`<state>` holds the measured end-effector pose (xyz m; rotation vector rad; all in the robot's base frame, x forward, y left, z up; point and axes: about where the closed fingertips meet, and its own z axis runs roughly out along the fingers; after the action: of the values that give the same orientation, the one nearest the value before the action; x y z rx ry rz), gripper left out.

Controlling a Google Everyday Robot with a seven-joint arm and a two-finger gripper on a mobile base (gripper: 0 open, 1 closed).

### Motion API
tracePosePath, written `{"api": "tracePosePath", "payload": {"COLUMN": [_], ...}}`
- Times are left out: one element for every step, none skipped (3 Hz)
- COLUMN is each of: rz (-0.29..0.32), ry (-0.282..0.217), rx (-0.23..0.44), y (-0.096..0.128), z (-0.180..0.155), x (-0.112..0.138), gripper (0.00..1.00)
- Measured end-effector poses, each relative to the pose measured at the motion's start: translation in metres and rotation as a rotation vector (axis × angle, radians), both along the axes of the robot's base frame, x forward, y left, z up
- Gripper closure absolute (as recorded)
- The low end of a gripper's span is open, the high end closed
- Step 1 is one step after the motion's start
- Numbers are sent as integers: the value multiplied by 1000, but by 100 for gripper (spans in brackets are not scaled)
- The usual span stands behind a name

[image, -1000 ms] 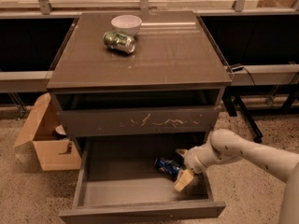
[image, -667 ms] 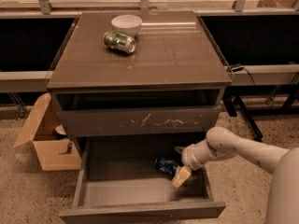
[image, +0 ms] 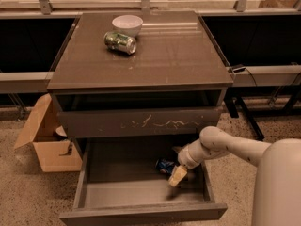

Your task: Pick pepsi can from middle drawer and place on counter

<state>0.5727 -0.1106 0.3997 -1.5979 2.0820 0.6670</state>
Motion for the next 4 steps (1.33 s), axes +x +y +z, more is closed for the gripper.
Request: {"api": "tracePosePath", "payload": {"rz": [13, 26, 45, 87], "ry": [3, 3, 14, 11], "rx": [-24, -41, -47, -31], "y": [7, 11, 15, 21], "z": [-8, -15, -24, -18], "x": [3, 6, 8, 4], "gripper": [3, 21, 45, 69]}}
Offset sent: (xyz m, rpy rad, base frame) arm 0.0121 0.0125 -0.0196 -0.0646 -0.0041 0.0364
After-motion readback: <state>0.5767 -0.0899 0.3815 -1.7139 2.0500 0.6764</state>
